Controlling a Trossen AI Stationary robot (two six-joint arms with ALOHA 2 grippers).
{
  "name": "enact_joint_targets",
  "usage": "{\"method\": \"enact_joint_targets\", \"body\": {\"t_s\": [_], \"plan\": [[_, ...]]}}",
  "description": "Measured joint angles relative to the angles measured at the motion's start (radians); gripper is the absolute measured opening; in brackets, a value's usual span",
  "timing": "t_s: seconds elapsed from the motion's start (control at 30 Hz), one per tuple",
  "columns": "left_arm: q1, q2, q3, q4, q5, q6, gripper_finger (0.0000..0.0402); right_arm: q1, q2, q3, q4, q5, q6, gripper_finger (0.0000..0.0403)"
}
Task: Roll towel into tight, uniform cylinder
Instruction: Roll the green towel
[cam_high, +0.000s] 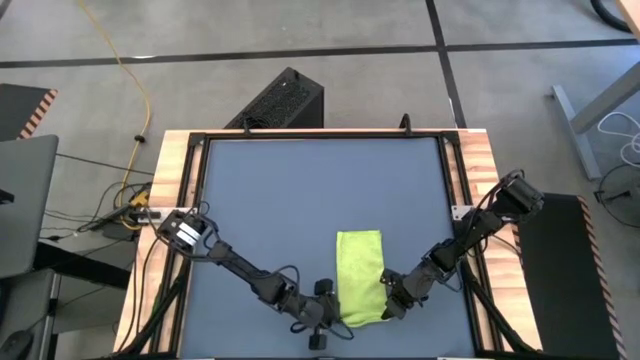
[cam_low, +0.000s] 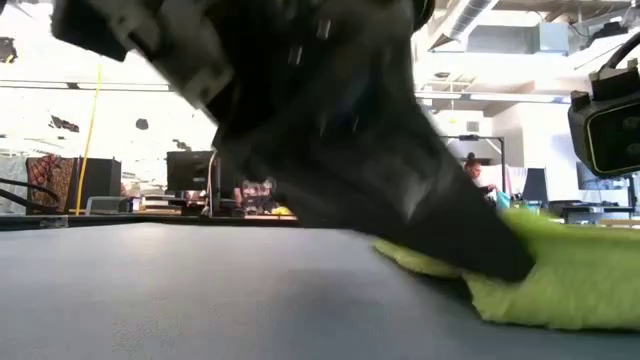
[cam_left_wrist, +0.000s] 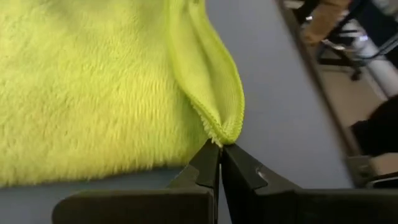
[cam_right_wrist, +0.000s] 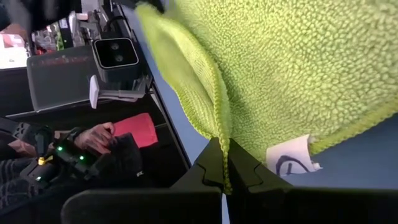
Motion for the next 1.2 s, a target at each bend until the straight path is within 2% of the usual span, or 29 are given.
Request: {"method": "enact_joint_targets", "body": {"t_s": [0.2,0.33,0.57,0.77,1.2], "plan": [[0.047,-0.039,0.0,0.002,0.146,-0.011,0.0,-0.018,0.0,0.0,-0.001,-0.014,0.004,0.0017],[0.083,-0.044,0.001,-0.045,0.223,-0.104,0.0,-0.018,-0.001,0.001,-0.013,-0.014,0.003,0.0017],[0.116,-0.043,0.0,-0.169,0.237,-0.226,0.0,-0.037,-0.001,0.003,-0.031,0.002,0.002,0.0017],[0.119,-0.043,0.001,-0.19,0.236,-0.252,0.0,-0.079,-0.001,0.003,-0.031,-0.02,-0.063,0.0021],[0.119,-0.043,0.001,-0.209,0.233,-0.262,0.0,-0.122,-0.003,0.003,-0.031,-0.053,-0.013,0.0095]]}}
